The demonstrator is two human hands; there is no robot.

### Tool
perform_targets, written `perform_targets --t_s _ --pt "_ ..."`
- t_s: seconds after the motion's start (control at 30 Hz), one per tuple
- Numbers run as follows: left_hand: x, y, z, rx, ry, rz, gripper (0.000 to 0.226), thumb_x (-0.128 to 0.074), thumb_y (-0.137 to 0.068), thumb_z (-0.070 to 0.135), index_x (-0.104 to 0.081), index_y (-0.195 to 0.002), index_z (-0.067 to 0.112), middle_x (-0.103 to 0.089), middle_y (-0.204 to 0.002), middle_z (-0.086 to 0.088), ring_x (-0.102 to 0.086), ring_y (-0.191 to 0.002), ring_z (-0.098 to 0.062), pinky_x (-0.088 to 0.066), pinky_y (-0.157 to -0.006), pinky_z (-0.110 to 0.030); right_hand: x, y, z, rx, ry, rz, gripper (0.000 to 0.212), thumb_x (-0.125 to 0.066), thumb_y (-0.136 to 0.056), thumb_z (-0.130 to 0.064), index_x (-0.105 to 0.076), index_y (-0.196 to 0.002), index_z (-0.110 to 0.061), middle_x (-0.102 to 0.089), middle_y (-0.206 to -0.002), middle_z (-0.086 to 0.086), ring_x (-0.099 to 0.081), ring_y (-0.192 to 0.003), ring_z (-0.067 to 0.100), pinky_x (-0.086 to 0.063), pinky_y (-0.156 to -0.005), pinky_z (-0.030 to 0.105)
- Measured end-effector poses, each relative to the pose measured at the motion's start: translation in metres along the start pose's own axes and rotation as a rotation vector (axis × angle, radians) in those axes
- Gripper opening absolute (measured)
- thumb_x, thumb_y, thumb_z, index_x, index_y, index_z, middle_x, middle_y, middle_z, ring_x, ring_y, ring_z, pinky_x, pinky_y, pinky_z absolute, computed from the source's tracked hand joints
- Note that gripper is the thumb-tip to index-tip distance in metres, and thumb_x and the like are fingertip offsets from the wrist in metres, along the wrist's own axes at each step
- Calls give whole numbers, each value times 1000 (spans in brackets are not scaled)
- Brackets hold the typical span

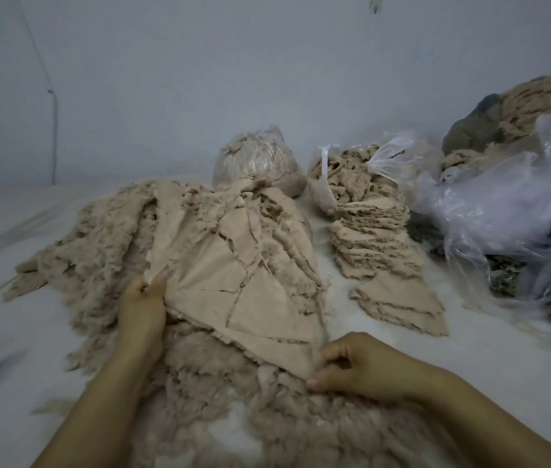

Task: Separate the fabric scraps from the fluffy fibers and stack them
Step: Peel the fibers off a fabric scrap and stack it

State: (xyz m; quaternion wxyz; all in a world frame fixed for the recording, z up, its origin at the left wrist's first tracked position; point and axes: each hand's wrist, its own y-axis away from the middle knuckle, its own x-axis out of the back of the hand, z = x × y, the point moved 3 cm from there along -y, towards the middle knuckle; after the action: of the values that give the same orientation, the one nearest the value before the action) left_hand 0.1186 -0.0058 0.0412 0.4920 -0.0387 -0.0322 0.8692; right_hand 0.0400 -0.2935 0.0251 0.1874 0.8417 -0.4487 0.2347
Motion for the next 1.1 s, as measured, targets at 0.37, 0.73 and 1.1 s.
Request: perform_targets --t_s 0.37,0.73,1.1 --pt "-14 12 24 -278 -357 129 49 -60 -90 40 -45 -124 10 -49 -118 -10 -49 -104 -25 -39 -85 -36 26 -85 -20 -99 -321 572 24 -69 -85 -37 -64 -75 -16 -59 -65 -4 -52 -59 12 -43 -56 26" --pt "-98 17 17 -797 -793 -790 45 -31 -103 15 -27 -148 18 -38 -149 1 -32 -135 -4 -13 -104 -1 14 -101 -2 -110 -594 671 40 -65 -90 -23 -48 -54 -19 -50 -60 -1 -47 -64 15 -41 -64 27" --pt "-98 4 -13 -765 -1048 -812 45 -25 -104 30 -29 -148 20 -20 -158 -4 -10 -146 -12 2 -112 -17 23 -61 0 75 -712 653 23 -65 -88 -9 -50 -71 -4 -43 -68 13 -38 -61 21 -34 -51 25"
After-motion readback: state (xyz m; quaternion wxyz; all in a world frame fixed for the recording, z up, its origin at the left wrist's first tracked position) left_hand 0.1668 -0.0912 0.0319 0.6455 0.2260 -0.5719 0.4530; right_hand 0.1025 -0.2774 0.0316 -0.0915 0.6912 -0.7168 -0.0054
